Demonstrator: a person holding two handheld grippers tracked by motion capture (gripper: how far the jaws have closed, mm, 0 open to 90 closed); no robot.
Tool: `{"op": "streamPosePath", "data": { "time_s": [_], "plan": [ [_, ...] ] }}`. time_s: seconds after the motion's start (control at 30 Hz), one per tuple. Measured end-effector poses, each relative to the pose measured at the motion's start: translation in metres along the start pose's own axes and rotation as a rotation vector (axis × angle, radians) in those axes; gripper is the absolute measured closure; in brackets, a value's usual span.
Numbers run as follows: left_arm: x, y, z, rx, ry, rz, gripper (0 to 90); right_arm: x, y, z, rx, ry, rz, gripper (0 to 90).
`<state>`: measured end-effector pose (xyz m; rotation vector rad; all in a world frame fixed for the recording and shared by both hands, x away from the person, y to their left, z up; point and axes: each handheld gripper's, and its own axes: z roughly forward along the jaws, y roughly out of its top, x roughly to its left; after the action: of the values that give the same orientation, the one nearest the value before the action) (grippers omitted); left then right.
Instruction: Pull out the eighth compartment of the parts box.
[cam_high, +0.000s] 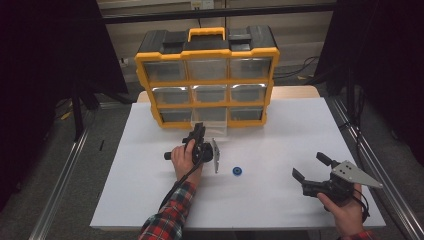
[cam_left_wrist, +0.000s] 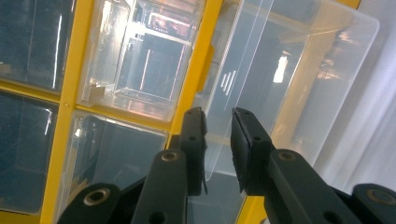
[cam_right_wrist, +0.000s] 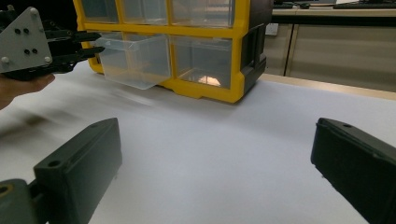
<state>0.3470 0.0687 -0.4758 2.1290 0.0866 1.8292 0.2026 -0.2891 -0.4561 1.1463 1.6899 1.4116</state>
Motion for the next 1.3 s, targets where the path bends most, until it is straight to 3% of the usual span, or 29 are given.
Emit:
{"op": "streamPosePath", "data": {
  "time_s": [0.07, 0.1, 0.13, 0.3, 0.4, 0.53, 0.6, 0.63, 0.77, 0.9, 0.97, 1.0, 1.03, 1.13, 1.3],
  "plan": [
    [-0.001, 0.000, 0.000, -0.019, 0.006, -0.016, 75.6, 0.000, 0.000, 0.000, 0.000, 0.000, 0.000, 1.2],
    [0.001, 0.001, -0.002, 0.003, 0.011, 0.003, 75.6, 0.000, 0.000, 0.000, 0.000, 0.000, 0.000, 1.2],
    [0.000, 0.001, -0.001, -0.012, 0.010, -0.019, 75.6, 0.000, 0.000, 0.000, 0.000, 0.001, -0.002, 1.2],
    [0.001, 0.002, -0.003, -0.012, 0.013, 0.009, 75.5, 0.000, 0.000, 0.000, 0.000, 0.001, 0.000, 1.3],
    [0.000, 0.002, -0.004, -0.009, 0.004, -0.008, 75.4, 0.000, 0.000, 0.000, -0.001, 0.002, -0.005, 1.2],
    [0.001, 0.002, -0.006, 0.006, 0.005, 0.002, 75.4, 0.000, 0.000, 0.001, -0.002, 0.005, -0.004, 1.2],
    [-0.001, 0.002, -0.004, -0.032, 0.017, -0.034, 75.4, 0.000, 0.000, 0.001, -0.005, 0.005, -0.007, 1.2],
    [0.000, 0.002, -0.005, -0.012, 0.013, -0.008, 75.3, 0.000, 0.000, 0.001, -0.004, 0.005, -0.006, 1.2],
    [-0.001, 0.002, -0.007, -0.011, 0.011, -0.024, 75.3, 0.001, 0.000, 0.001, 0.000, 0.008, -0.003, 1.2],
    [0.001, 0.002, -0.008, -0.014, 0.012, 0.011, 75.3, 0.001, 0.000, 0.001, -0.001, 0.007, -0.004, 1.2],
    [0.000, 0.002, -0.009, -0.012, 0.006, -0.014, 75.3, 0.001, 0.000, 0.001, 0.001, 0.009, -0.004, 1.2],
    [0.001, 0.003, -0.010, 0.007, 0.005, 0.007, 75.3, 0.001, 0.000, 0.001, -0.002, 0.007, -0.003, 1.2],
    [0.000, 0.002, -0.009, -0.011, 0.003, -0.018, 75.2, 0.001, 0.000, 0.001, 0.001, 0.010, -0.003, 1.2],
    [0.001, 0.004, -0.012, 0.003, 0.006, 0.002, 74.9, 0.001, 0.000, 0.001, 0.002, 0.011, -0.004, 1.2],
    [-0.001, 0.004, -0.012, -0.020, -0.002, -0.021, 74.8, 0.001, 0.000, 0.001, 0.000, 0.010, -0.004, 1.2]
  ]
}}
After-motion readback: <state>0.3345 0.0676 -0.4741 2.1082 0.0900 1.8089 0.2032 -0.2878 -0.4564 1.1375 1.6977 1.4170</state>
